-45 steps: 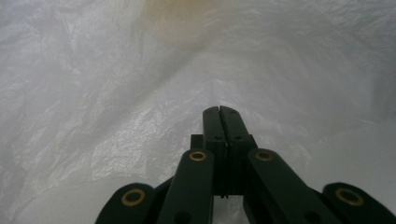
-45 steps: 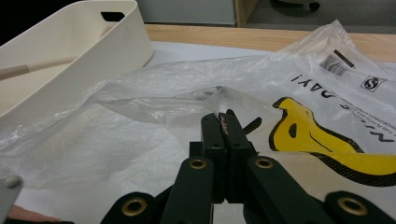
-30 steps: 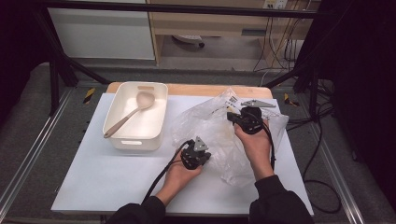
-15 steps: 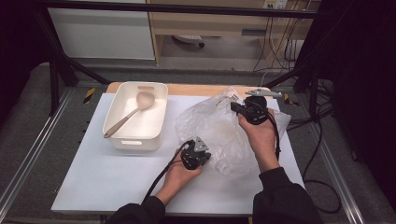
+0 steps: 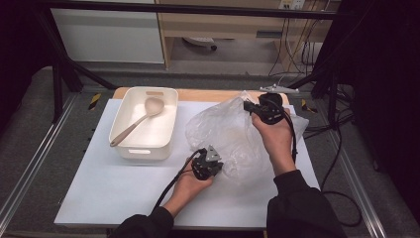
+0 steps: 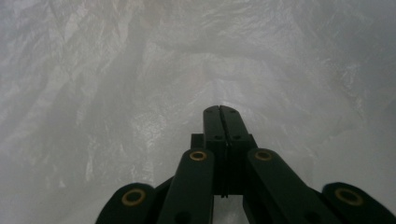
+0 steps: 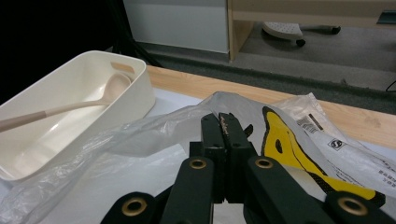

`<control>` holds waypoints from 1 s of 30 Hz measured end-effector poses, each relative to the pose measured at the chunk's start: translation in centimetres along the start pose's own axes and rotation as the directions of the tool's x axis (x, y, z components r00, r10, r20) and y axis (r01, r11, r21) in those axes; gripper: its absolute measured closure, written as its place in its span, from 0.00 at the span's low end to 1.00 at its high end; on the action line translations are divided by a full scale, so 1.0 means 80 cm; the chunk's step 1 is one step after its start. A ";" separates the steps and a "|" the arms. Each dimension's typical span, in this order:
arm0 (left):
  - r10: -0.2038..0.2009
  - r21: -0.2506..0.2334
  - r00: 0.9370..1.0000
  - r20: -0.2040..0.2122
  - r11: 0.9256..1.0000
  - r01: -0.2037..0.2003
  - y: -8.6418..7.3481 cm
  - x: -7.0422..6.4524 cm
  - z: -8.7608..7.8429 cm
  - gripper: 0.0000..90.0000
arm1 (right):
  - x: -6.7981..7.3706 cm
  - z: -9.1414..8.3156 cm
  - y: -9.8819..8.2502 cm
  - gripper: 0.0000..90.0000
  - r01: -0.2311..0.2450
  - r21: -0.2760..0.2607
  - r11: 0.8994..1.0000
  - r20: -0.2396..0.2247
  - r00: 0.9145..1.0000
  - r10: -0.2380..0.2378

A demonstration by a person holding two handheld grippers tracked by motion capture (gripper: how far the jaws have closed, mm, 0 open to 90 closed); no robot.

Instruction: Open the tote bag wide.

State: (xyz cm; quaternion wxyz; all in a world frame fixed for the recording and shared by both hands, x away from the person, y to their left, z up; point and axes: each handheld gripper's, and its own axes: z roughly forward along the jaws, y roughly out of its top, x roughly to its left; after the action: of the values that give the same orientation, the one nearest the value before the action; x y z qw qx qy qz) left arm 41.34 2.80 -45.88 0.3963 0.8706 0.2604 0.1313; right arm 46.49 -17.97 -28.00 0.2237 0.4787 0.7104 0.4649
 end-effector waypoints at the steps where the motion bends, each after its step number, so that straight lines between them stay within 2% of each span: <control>1: -0.001 -0.001 1.000 0.000 1.000 0.001 0.000 0.000 0.000 1.00 | 0.000 -0.002 0.003 1.00 -0.003 -0.003 1.000 0.000 1.000 0.003; 5: -0.003 -0.006 1.000 0.002 1.000 0.003 0.000 0.000 0.000 1.00 | -0.003 -0.005 0.011 1.00 0.000 -0.005 1.000 0.006 1.000 0.000; 6: -0.014 -0.008 1.000 0.005 1.000 0.014 0.000 0.000 0.001 1.00 | -0.005 -0.005 0.012 1.00 -0.005 -0.007 1.000 0.004 1.000 0.005; 9: -0.004 -0.005 1.000 0.005 1.000 0.004 0.000 0.000 0.001 1.00 | -0.009 -0.003 0.017 1.00 -0.016 -0.006 1.000 0.002 1.000 0.016; 11: -0.012 -0.008 1.000 0.008 1.000 0.012 0.000 0.000 0.001 1.00 | -0.012 0.000 0.019 1.00 -0.023 -0.002 1.000 0.002 1.000 0.023; 12: -0.008 -0.003 1.000 0.010 1.000 0.008 0.000 0.001 0.000 1.00 | -0.014 0.002 0.020 1.00 -0.029 0.002 1.000 0.000 1.000 0.029; 14: -0.025 -0.008 1.000 0.013 1.000 0.025 0.000 0.000 0.000 1.00 | -0.015 0.008 0.018 1.00 -0.035 0.018 0.999 0.000 0.999 0.035; 15: -0.009 -0.005 1.000 0.010 1.000 0.009 0.000 0.002 0.000 1.00 | -0.015 0.011 0.016 1.00 -0.034 0.022 0.999 0.001 0.999 0.034; 18: -0.014 -0.014 1.000 0.010 1.000 0.014 0.001 0.003 -0.004 1.00 | -0.015 0.017 0.011 1.00 -0.043 0.031 0.999 -0.001 0.999 0.043; 22: -0.025 -0.061 1.000 0.017 0.998 0.026 0.006 0.002 -0.021 1.00 | -0.014 0.025 0.007 1.00 -0.050 0.042 0.998 -0.006 0.999 0.050; 25: -0.022 -0.072 1.000 0.016 0.997 0.023 0.012 0.002 -0.038 1.00 | -0.013 0.029 0.006 1.00 -0.057 0.039 0.998 -0.003 0.998 0.057; 30: -0.019 -0.102 1.000 0.009 0.995 0.020 0.021 0.009 -0.077 1.00 | -0.012 0.032 0.007 1.00 -0.078 0.020 0.997 0.018 0.997 0.077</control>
State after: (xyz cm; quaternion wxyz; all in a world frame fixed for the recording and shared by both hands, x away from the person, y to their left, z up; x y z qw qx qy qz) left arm 39.85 6.07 -40.57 0.4428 0.8471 0.2601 0.1369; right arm 49.16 -17.64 -28.85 0.2067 0.5122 0.6942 0.4615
